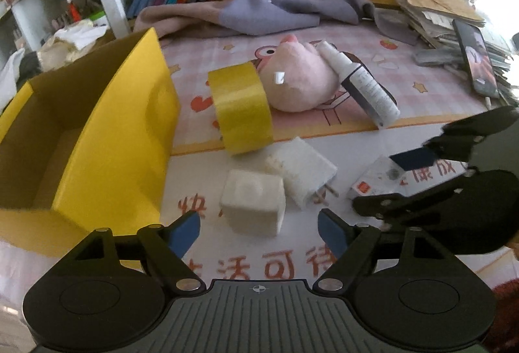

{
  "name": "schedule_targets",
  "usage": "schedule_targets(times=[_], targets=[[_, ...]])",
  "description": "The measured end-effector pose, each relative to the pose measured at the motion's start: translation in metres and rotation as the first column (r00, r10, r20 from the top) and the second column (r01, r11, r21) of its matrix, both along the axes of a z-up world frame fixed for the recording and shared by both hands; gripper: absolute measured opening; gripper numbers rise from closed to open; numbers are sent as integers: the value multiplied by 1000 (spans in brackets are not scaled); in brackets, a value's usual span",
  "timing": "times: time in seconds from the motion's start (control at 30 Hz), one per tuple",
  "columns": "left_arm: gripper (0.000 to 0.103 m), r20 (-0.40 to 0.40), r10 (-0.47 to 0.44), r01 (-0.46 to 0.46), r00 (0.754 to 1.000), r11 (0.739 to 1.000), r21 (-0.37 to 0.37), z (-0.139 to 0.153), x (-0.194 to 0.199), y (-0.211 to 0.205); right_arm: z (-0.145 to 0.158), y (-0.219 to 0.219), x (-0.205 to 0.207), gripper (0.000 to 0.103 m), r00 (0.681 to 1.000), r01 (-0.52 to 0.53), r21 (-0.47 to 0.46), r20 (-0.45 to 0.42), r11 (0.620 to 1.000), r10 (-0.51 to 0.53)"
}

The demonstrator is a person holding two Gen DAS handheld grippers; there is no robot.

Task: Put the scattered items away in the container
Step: 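Grasp the white cube with the left tool while the right tool grasps the staple box, then carry the white cube and staple box over the yellow box with both tools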

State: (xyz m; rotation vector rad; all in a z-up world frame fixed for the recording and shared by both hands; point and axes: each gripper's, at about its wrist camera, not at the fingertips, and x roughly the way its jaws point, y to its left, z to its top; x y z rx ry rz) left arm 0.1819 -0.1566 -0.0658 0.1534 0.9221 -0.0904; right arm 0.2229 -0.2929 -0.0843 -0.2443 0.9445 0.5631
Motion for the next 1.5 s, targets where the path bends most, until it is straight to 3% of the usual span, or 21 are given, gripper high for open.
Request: schedule_targets(times=[0.07, 0.13, 0.2, 0.4, 0.73, 0.93, 1.1, 1.5], targets=[[80, 4, -8, 8, 1000, 1000, 7, -4, 6, -2, 3, -8, 1, 52, 1000, 15, 6, 10, 1000, -15], [58, -21, -18, 18, 1000, 1000, -15, -9, 15, 0, 6, -15, 0, 52, 999, 28, 9, 23, 1000, -28], [49, -41, -8, 7, 999, 1000, -23, -14, 21, 3, 9, -20, -1, 52, 999, 38, 16, 31, 999, -39], [38, -35, 4, -5, 999, 999, -31, -15, 19, 7, 13, -30, 1, 52, 998, 54, 33, 36, 998, -56], [36, 41, -47, 51, 998, 994, -99, 11, -9, 10, 32, -27, -17, 52, 993, 80, 50, 87, 996, -84], [36, 125, -102, 119, 987, 983, -139, 35, -38, 25, 56, -17, -45, 52, 981, 106, 73, 155, 992, -116], [36, 187, -130, 158, 974, 977, -144, 56, -63, 55, 80, 5, -73, 52, 964, 129, 88, 223, 988, -146], [36, 209, -150, 181, 966, 973, -141, 63, -128, 148, 84, 100, -147, 52, 962, 152, 97, 214, 984, -170]])
